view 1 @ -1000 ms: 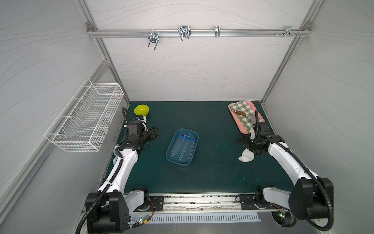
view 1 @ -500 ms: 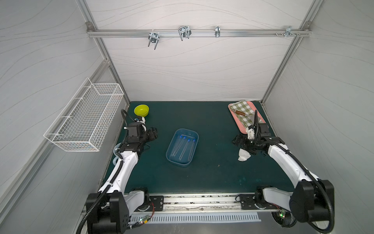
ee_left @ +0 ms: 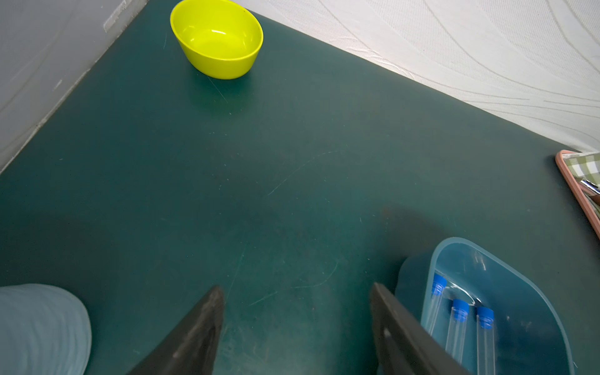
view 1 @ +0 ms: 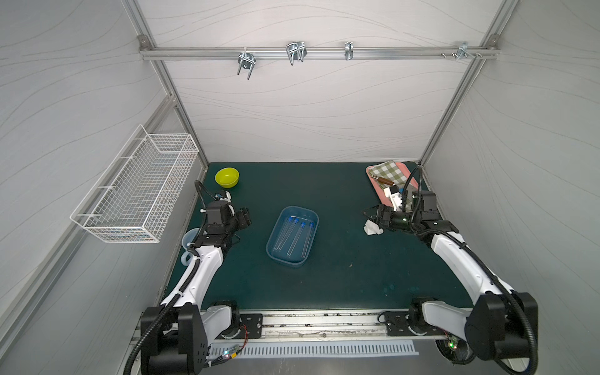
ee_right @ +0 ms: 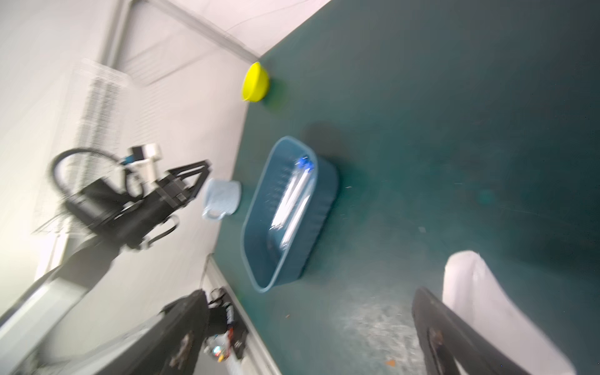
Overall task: Wipe the exteriors of test tubes
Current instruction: Place the cleaning item at the center of the board.
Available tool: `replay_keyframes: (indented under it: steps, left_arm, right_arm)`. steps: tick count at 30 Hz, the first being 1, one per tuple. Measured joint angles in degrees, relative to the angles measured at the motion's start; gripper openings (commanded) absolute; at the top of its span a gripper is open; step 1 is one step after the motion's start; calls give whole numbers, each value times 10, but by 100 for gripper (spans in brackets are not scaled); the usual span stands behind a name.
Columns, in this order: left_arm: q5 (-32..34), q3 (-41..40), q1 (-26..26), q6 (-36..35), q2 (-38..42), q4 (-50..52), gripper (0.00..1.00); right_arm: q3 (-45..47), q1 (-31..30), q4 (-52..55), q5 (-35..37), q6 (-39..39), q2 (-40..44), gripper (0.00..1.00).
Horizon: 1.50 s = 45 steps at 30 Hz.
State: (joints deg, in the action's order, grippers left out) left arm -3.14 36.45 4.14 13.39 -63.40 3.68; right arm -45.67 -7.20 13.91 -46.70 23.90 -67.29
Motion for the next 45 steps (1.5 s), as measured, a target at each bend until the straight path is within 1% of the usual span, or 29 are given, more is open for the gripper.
replay_keyframes:
  steps: [1,3,6,9,12,15,19,22,25,28,30,33,36,40,42,45]
  left_arm:
    - [2,-4,0,-2,0,-6,73]
    - [6,-12,1,-3,0,-15,73]
    - [9,-24,1,-6,0,-24,73]
    - [8,-31,1,-7,0,-33,73]
    - [8,-33,1,-9,0,-40,73]
    - [9,-34,1,-11,0,-45,73]
    - [10,-40,1,-13,-1,-55,73]
    - [13,-49,2,-17,-5,-66,73]
    - [21,-61,2,-23,-15,-84,74]
    - [32,-83,2,-27,-25,-112,75]
    - [40,-103,2,-27,-30,-138,75]
    - [52,-134,2,-28,-50,-182,76]
    - [58,-141,2,-31,-82,-208,76]
    - [58,-141,2,-44,-112,-264,76]
    - [57,-139,2,-49,-124,-288,76]
    - [57,-133,2,-56,-143,-313,76]
  right_arm:
    - [2,-4,1,-2,0,-1,99]
    - [3,-9,20,31,-2,-3,99]
    - [6,-7,63,144,0,-24,99]
    - [23,26,96,255,10,-66,99]
    - [40,57,128,336,20,-111,99]
    - [45,59,155,393,29,-119,99]
    - [43,59,162,451,33,-102,99]
    - [53,59,137,467,19,-64,99]
    - [87,63,65,459,-14,-17,99]
    - [107,64,-6,446,-52,-5,99]
    - [121,64,-73,441,-85,-7,99]
    - [148,65,-187,434,-135,-34,99]
    - [175,65,-307,431,-166,-95,99]
    - [182,65,-404,427,-182,-169,99]
    - [185,64,-458,422,-190,-195,99]
    - [214,57,-547,424,-200,-218,99]
